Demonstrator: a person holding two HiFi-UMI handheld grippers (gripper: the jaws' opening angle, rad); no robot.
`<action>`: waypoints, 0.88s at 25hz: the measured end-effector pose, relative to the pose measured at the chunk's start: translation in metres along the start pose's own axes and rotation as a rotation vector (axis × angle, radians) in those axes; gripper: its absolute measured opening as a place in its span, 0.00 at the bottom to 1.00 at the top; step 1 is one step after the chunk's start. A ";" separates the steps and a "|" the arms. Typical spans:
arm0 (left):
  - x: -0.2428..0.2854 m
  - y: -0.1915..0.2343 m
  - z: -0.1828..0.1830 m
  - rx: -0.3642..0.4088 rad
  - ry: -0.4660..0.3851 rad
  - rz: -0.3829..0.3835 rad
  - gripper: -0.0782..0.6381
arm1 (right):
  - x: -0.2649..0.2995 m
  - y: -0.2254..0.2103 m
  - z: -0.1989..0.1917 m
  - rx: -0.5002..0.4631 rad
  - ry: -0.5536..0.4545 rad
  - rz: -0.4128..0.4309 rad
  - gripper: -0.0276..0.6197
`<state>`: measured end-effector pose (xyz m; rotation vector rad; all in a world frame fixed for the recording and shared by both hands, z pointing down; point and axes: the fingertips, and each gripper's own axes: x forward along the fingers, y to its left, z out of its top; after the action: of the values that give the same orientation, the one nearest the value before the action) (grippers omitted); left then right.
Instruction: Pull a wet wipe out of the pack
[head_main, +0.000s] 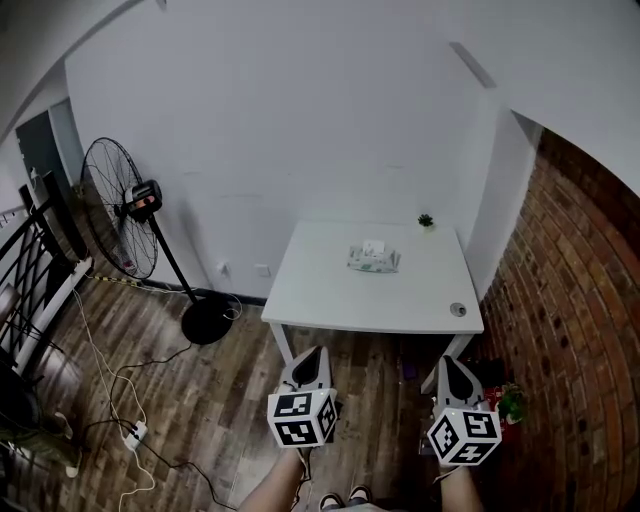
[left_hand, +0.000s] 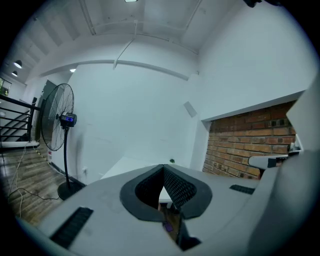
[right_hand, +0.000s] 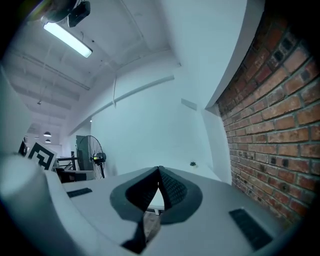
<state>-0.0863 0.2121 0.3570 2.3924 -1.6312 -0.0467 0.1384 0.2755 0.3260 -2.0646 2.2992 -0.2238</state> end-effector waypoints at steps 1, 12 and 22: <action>0.001 0.000 0.000 0.002 -0.001 0.001 0.11 | 0.001 0.000 0.000 0.004 -0.001 0.005 0.04; 0.009 -0.002 -0.006 -0.013 0.017 -0.002 0.11 | 0.003 -0.012 -0.001 -0.012 0.004 -0.005 0.10; 0.007 0.005 0.002 0.002 -0.017 0.042 0.11 | 0.004 -0.019 0.002 -0.016 -0.009 -0.016 0.20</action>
<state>-0.0884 0.2037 0.3571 2.3645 -1.6894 -0.0577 0.1565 0.2699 0.3271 -2.0880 2.2875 -0.1975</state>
